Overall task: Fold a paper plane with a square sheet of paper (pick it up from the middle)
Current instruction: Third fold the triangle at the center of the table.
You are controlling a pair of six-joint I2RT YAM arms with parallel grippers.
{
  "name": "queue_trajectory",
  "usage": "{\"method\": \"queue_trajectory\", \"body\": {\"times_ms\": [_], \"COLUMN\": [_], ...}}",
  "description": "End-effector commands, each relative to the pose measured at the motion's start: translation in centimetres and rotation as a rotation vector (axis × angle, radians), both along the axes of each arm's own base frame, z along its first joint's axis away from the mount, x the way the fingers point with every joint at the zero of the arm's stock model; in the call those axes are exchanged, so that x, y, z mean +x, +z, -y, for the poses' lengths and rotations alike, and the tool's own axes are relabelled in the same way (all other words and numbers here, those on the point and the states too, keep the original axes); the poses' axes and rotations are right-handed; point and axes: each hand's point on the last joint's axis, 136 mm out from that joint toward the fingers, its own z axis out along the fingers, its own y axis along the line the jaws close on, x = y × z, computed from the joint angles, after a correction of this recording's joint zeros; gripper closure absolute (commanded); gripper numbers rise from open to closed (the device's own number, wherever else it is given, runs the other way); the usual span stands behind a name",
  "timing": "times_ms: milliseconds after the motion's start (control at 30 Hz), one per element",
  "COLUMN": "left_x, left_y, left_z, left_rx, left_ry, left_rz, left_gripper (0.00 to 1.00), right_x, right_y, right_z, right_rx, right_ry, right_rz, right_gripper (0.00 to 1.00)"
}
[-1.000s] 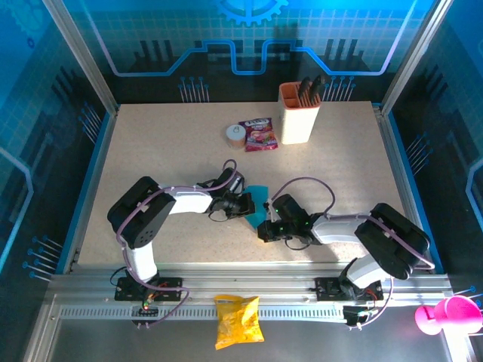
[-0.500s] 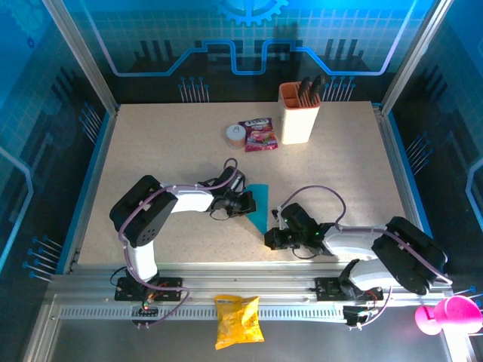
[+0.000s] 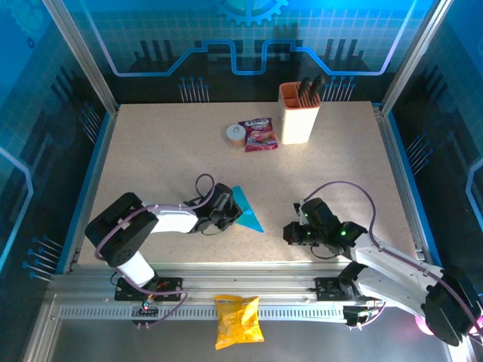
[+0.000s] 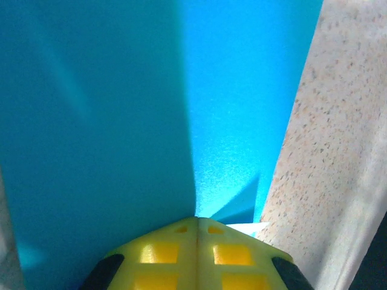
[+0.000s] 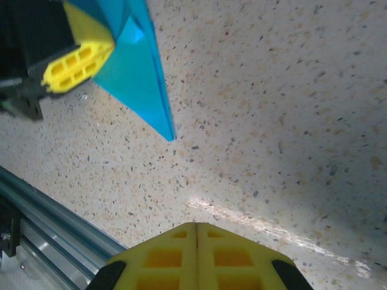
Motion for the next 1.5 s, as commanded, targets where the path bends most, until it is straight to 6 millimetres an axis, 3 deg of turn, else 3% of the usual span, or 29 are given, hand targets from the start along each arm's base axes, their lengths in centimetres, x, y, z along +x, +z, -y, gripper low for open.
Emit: {"method": "queue_trajectory", "body": {"times_ms": [0, 100, 200, 333, 433, 567, 733, 1067, 1300, 1467], "left_x": [-1.8, -0.6, 0.0, -0.6, -1.3, -2.1, -2.4, -3.7, -4.0, -3.8], "left_y": [-1.3, 2.2, 5.0, 6.8, 7.1, 7.4, 7.6, 8.9, 7.4, 6.2], "left_z": [-2.1, -1.2, -0.9, -1.8, -2.3, -2.5, -2.4, 1.5, 3.5, 4.0], "left_rx": [0.064, 0.057, 0.086, 0.187, 0.263, 0.402, 0.468, 0.298, 0.250, 0.244], "left_ry": [0.252, 0.279, 0.221, 0.076, -0.069, -0.297, -0.457, -0.629, -0.695, -0.690], "left_rz": [-0.065, 0.054, 0.141, 0.221, 0.283, 0.349, 0.444, 0.543, 0.494, 0.465], "left_gripper": [1.00, 0.95, 0.84, 0.78, 0.81, 1.00, 1.00, 1.00, 1.00, 1.00], "right_x": [0.5, 1.7, 2.8, 3.3, 3.3, 3.1, 3.4, 3.6, 3.8, 4.1], "right_y": [0.6, 1.2, 1.7, 1.7, 1.2, -0.4, -1.6, -3.9, -5.9, -6.2], "right_z": [-0.3, -2.0, -3.3, -4.6, -5.8, -7.1, -8.7, -8.7, -8.4, -8.4], "right_rx": [0.008, 0.060, 0.089, 0.056, 0.041, 0.074, 0.095, 0.034, 0.017, 0.026], "right_ry": [-0.011, 0.016, 0.021, 0.013, 0.010, -0.015, 0.003, 0.010, 0.069, 0.126], "right_rz": [-0.015, 0.011, 0.042, 0.098, 0.110, 0.029, 0.007, -0.013, -0.057, -0.068], "right_gripper": [1.00, 1.00, 1.00, 1.00, 1.00, 1.00, 1.00, 1.00, 1.00, 1.00]}}
